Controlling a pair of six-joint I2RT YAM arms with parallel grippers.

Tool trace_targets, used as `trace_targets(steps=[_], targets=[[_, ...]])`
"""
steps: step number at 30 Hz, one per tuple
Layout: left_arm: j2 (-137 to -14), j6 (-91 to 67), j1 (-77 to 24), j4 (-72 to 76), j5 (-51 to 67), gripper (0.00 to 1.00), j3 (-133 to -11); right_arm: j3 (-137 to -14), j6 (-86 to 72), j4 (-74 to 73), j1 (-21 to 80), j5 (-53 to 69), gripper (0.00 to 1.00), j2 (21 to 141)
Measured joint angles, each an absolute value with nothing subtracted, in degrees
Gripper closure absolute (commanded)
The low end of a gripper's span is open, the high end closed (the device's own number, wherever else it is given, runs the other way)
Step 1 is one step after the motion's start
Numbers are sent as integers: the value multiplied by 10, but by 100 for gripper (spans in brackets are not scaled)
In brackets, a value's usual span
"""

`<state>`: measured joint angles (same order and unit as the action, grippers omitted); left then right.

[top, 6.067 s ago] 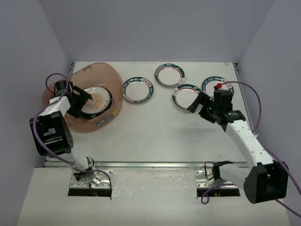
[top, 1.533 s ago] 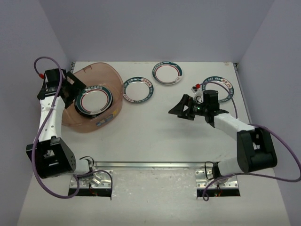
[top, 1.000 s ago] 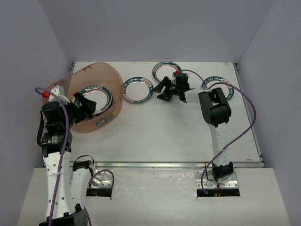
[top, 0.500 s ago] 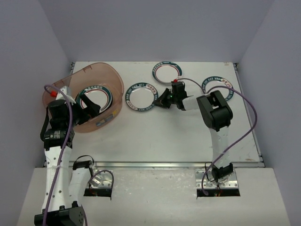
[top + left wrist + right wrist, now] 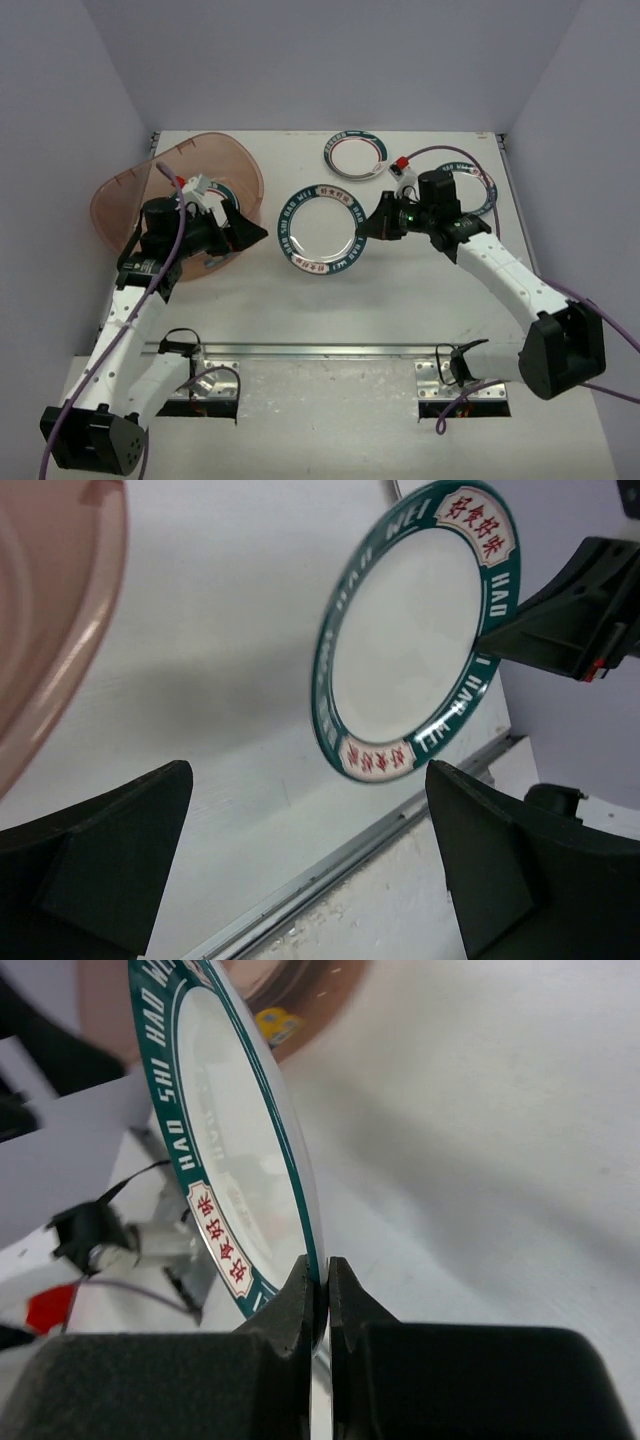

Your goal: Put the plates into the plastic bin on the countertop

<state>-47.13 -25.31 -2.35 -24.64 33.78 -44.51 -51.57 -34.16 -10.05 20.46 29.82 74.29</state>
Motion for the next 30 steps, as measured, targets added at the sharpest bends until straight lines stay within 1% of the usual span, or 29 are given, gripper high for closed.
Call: trace_targets(steps=[2,3,5,7,8,9,10,11,12,13,15,16,18,19,22,23,27,30], targets=[[-494,-258,-58,-229,339,9,-442,-523,-330,-119,205,359,100,723],[-502,-260,-73,-223,341,16,-441,-526,-328,-122,206,389,100,717],[-511,-264,-98,-205,349,35,-438,-528,-330,-119,208,446,100,707],[-513,-270,-110,-185,365,76,-435,-527,-346,-104,209,491,100,704],[-515,-272,-114,-174,375,94,-435,-525,-354,-94,209,505,100,703],[-516,-275,-117,-163,386,100,-435,-523,-360,-85,208,513,100,703],[-517,-282,-119,-152,394,100,-435,-522,-362,-82,208,513,98,703],[-517,-283,-122,-146,399,100,-435,-519,-363,-84,207,508,83,703],[-518,-284,-124,-143,400,100,-436,-518,-364,-85,206,505,56,704],[-518,-284,-125,-143,398,100,-438,-517,-364,-85,205,505,34,705],[-517,-285,-127,-155,370,100,-444,-517,-369,-81,204,506,4,708],[-516,-285,-128,-163,352,100,-447,-517,-373,-79,204,506,1,709],[-516,-292,-123,-191,295,100,-461,-517,-375,-79,201,485,1,709],[-518,-301,-119,-222,244,100,-480,-515,-375,-79,194,466,1,708],[-522,-317,-68,-281,133,100,-541,-493,-377,-85,160,422,1,688],[-521,-323,-30,-287,106,100,-558,-485,-378,-90,146,407,1,679],[-529,-352,143,-280,61,100,-581,-452,-377,-102,102,376,1,649],[-569,-367,220,-275,53,100,-580,-436,-375,-108,85,357,1,636]])
